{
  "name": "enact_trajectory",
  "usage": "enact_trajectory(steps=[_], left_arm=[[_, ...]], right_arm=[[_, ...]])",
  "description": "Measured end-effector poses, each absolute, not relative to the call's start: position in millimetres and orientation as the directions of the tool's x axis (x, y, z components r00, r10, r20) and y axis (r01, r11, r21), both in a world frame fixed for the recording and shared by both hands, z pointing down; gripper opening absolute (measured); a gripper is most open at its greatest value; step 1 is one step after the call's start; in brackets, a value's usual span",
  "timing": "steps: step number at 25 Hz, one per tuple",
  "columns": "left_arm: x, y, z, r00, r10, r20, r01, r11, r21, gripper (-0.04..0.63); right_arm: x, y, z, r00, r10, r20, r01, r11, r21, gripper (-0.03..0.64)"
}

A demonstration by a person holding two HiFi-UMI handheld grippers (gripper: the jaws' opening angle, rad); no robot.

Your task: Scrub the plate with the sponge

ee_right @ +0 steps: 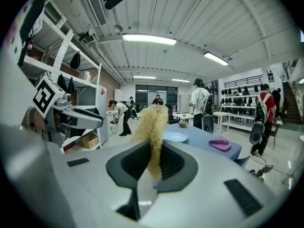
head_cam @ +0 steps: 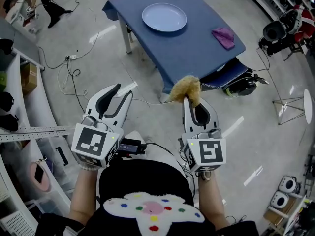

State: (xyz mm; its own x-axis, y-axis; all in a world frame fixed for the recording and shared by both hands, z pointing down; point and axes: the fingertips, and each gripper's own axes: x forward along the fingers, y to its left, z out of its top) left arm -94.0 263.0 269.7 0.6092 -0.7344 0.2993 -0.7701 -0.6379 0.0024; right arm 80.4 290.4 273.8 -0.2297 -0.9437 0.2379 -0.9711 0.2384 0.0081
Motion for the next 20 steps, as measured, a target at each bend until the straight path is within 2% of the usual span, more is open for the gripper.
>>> enact_trajectory(steps=[10, 20], left_arm=[[-75, 239, 281, 0.635, -0.709, 0.305, -0.747, -0.665, 0.008, 0.129], [-64, 156, 289, 0.684, -0.662, 0.306, -0.702, -0.712, 0.032, 0.129]], right_arm=[[100, 272, 285, -0.194, -0.953, 0.233, -0.980, 0.199, 0.000, 0.044], [104, 194, 287, -0.144, -0.959, 0.242, -0.989, 0.150, 0.010, 0.044]])
